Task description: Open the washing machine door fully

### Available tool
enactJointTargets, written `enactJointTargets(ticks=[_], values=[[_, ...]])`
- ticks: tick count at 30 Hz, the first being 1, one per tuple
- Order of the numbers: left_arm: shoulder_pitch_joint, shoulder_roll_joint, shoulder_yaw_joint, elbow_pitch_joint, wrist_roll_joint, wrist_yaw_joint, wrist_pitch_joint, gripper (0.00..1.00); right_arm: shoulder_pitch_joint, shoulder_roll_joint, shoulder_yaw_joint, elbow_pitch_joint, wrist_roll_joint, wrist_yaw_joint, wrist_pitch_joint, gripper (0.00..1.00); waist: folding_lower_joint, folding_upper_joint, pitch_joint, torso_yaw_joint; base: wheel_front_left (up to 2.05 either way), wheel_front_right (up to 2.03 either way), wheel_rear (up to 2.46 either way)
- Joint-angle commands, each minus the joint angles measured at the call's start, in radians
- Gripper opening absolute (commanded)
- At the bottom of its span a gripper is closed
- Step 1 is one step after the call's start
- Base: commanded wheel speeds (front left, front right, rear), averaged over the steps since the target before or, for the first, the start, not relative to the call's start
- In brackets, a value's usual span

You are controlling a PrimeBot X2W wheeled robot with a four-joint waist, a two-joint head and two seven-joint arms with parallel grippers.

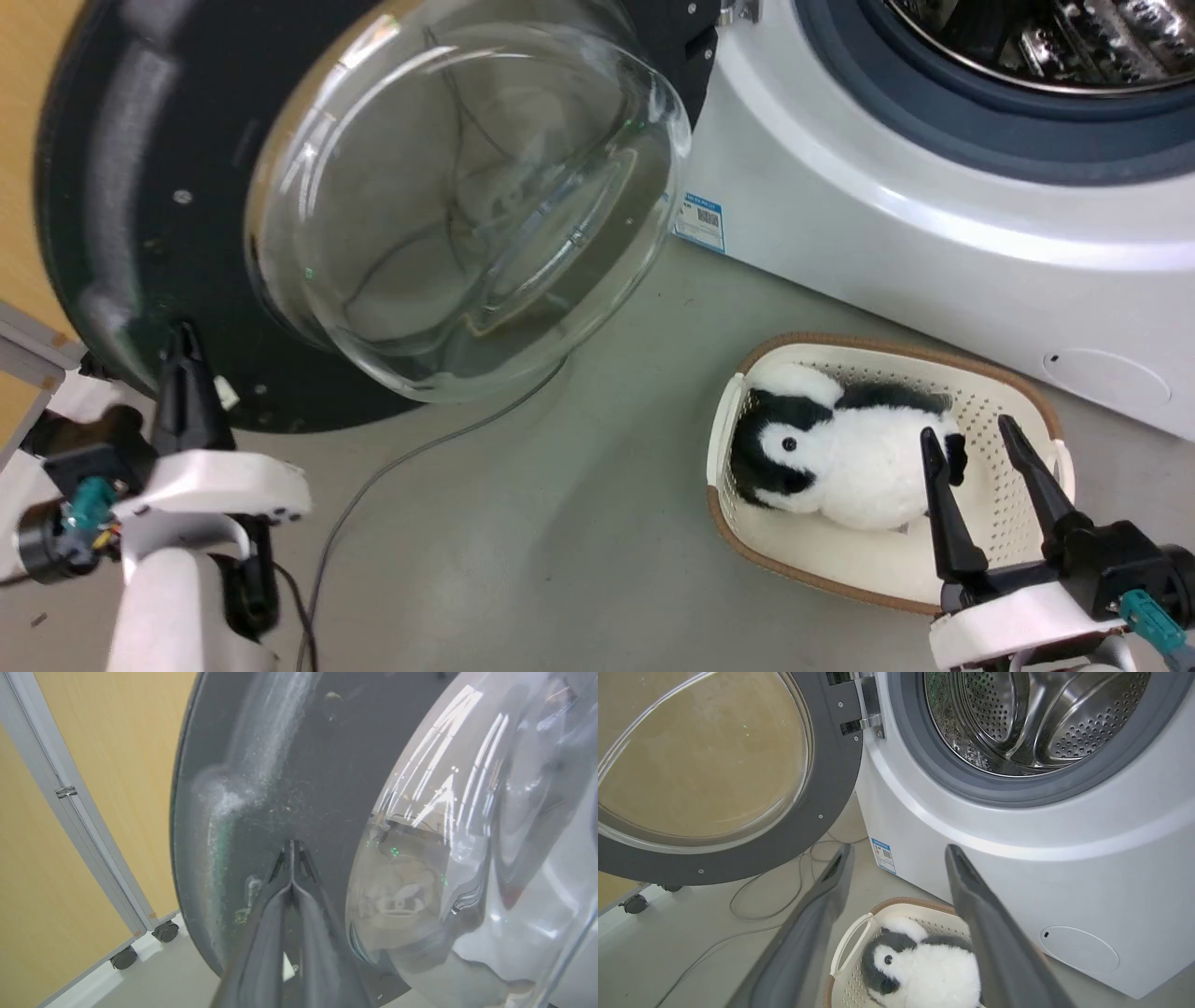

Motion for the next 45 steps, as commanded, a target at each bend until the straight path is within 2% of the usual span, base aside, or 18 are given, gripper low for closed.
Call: enactJointTargets(ticks=[1, 11, 17, 27, 34, 39, 45], values=[[-0.037, 0.014, 0.023, 0.021, 0.006, -0.009, -0.004, 0.00, -0.021, -0.010, 0.000, -0.006, -0.003, 0.001, -0.004, 1.00, -0.0001, 0.0000, 0.014, -0.008, 0.00, 0.00, 0.00], [-0.170, 0.055, 0.113, 0.157, 0.009, -0.047, -0.004, 0.00, -0.055, -0.031, 0.007, -0.002, -0.007, 0.001, -0.004, 1.00, -0.0001, 0.0000, 0.062, -0.035, 0.00, 0.00, 0.00], [-0.230, 0.081, 0.171, 0.238, 0.011, -0.049, -0.004, 0.00, -0.069, -0.037, 0.008, -0.002, -0.008, 0.001, -0.004, 1.00, -0.0001, 0.0000, 0.080, -0.060, 0.00, 0.00, 0.00], [-0.262, 0.091, 0.226, 0.309, 0.026, -0.056, -0.004, 0.00, -0.071, -0.039, 0.001, -0.003, -0.010, 0.001, -0.004, 1.00, -0.0001, 0.0000, 0.079, -0.087, 0.00, 0.00, 0.00], [-0.232, 0.094, 0.236, 0.298, 0.051, -0.079, -0.004, 0.00, -0.060, -0.016, -0.005, 0.002, -0.007, 0.001, -0.004, 1.00, -0.0001, 0.0000, 0.021, -0.100, 0.00, 0.00, 0.00], [-0.185, 0.091, 0.247, 0.236, 0.060, -0.101, -0.004, 0.00, -0.046, 0.001, -0.011, 0.003, -0.001, 0.001, -0.004, 1.00, -0.0001, 0.0000, -0.033, -0.115, 0.00, 0.00, 0.00], [-0.106, 0.061, 0.220, 0.125, 0.084, -0.128, -0.004, 0.00, -0.011, 0.013, -0.028, 0.002, 0.008, 0.001, -0.004, 1.00, -0.0001, 0.0000, -0.102, -0.123, 0.00, 0.00, 0.00]])
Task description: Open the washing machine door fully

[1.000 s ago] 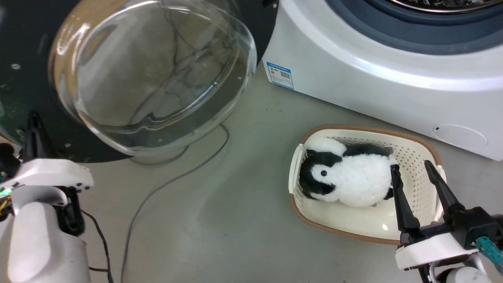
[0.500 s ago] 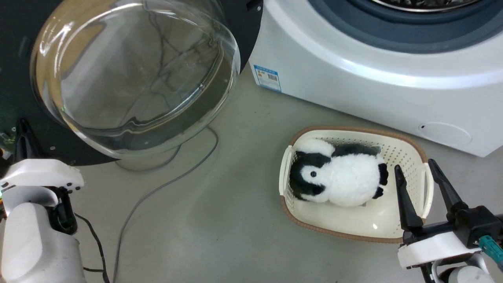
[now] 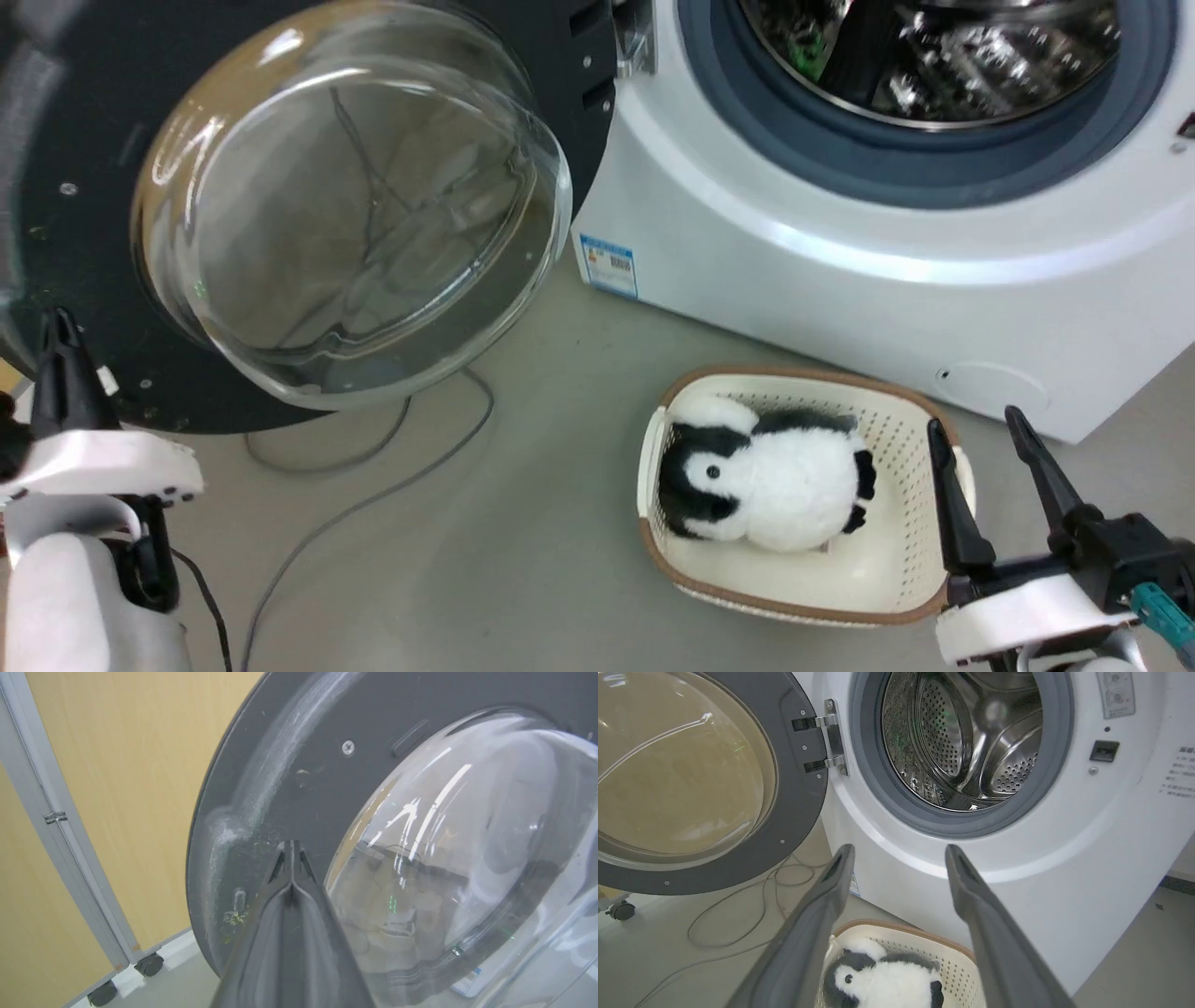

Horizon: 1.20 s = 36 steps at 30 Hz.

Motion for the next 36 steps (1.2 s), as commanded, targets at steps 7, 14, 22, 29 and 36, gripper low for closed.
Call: enactJointTargets(ticks=[7, 14, 22, 29, 36], values=[[0.087, -0.030, -0.072, -0.098, 0.017, -0.028, -0.004, 0.00, 0.047, 0.007, -0.011, -0.004, 0.039, 0.001, -0.004, 1.00, 0.0000, 0.0000, -0.088, -0.023, 0.00, 0.00, 0.00], [0.186, -0.058, -0.178, -0.171, 0.023, -0.039, -0.004, 0.00, 0.079, 0.007, -0.015, -0.010, 0.069, 0.001, -0.004, 1.00, 0.0000, 0.0000, -0.152, -0.067, 0.00, 0.00, 0.00], [0.281, -0.072, -0.273, -0.233, -0.005, -0.043, -0.004, 1.00, 0.114, 0.007, -0.019, -0.027, 0.076, 0.001, -0.004, 1.00, 0.0000, 0.0000, -0.193, -0.130, 0.00, 0.00, 0.00], [0.358, -0.077, -0.336, -0.258, -0.019, -0.043, -0.004, 1.00, 0.125, 0.007, -0.013, -0.042, 0.070, 0.001, -0.004, 1.00, 0.0000, 0.0000, -0.210, -0.214, 0.00, 0.00, 0.00], [0.408, -0.079, -0.358, -0.260, -0.036, -0.040, -0.004, 1.00, 0.137, 0.007, -0.019, -0.039, 0.063, 0.001, -0.004, 1.00, 0.0000, 0.0000, -0.219, -0.291, 0.00, 0.00, 0.00]])
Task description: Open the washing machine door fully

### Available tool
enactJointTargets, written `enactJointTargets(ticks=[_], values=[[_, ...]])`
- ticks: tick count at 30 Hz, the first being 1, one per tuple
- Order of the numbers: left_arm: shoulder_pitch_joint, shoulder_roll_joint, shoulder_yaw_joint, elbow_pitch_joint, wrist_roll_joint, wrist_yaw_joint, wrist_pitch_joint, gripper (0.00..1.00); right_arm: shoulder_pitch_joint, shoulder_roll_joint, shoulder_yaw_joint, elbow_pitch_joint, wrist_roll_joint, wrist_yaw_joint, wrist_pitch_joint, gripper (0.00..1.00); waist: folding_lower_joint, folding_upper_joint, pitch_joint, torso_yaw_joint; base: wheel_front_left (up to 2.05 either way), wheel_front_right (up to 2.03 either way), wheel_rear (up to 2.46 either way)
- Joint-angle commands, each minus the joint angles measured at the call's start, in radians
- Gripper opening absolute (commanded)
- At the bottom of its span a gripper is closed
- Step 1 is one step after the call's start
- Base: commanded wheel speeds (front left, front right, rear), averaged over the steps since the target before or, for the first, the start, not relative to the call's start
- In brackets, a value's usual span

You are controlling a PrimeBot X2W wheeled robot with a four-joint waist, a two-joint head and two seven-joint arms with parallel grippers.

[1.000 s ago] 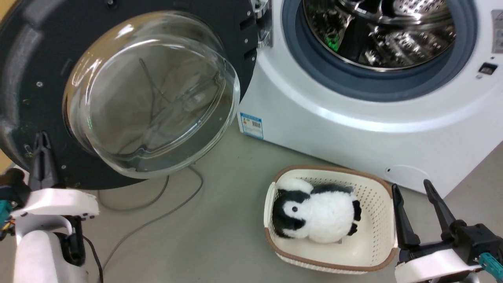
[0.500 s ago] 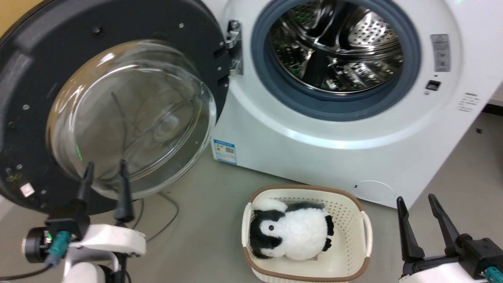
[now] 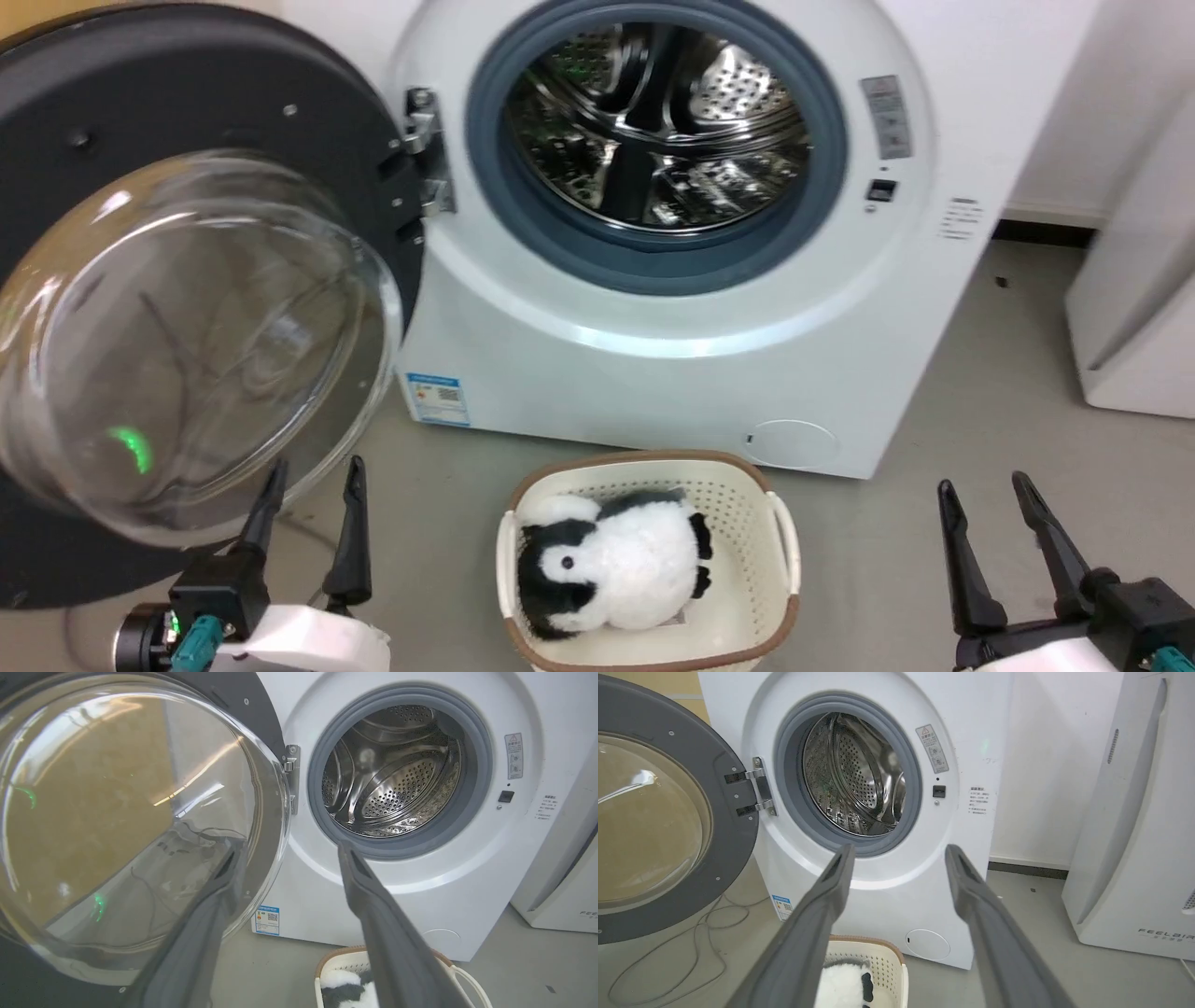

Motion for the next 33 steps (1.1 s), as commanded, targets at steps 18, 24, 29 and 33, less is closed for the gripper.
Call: enactJointTargets(ticks=[18, 24, 29, 33], values=[[0.038, -0.002, -0.063, 0.007, -0.041, 0.044, 0.000, 0.00, 0.030, 0.000, -0.027, -0.002, -0.006, 0.000, 0.000, 0.00, 0.0001, 0.0000, -0.004, -0.137, 0.00, 0.00, 0.00], [0.037, -0.002, -0.063, 0.005, -0.039, 0.045, 0.006, 0.00, 0.028, 0.000, -0.025, -0.002, -0.008, 0.000, 0.004, 0.00, 0.0001, 0.0000, -0.004, -0.140, 0.00, 0.00, 0.00], [0.037, -0.002, -0.065, -0.001, -0.034, 0.048, 0.016, 0.00, 0.024, 0.000, -0.022, -0.004, -0.011, 0.000, 0.015, 0.00, 0.0001, 0.0000, -0.003, -0.141, 0.00, 0.00, 0.00], [0.037, -0.002, -0.066, -0.006, -0.030, 0.051, 0.024, 0.00, 0.021, 0.000, -0.019, -0.005, -0.014, 0.000, 0.023, 0.00, 0.0001, 0.0000, -0.003, -0.142, 0.00, 0.00, 0.00]])
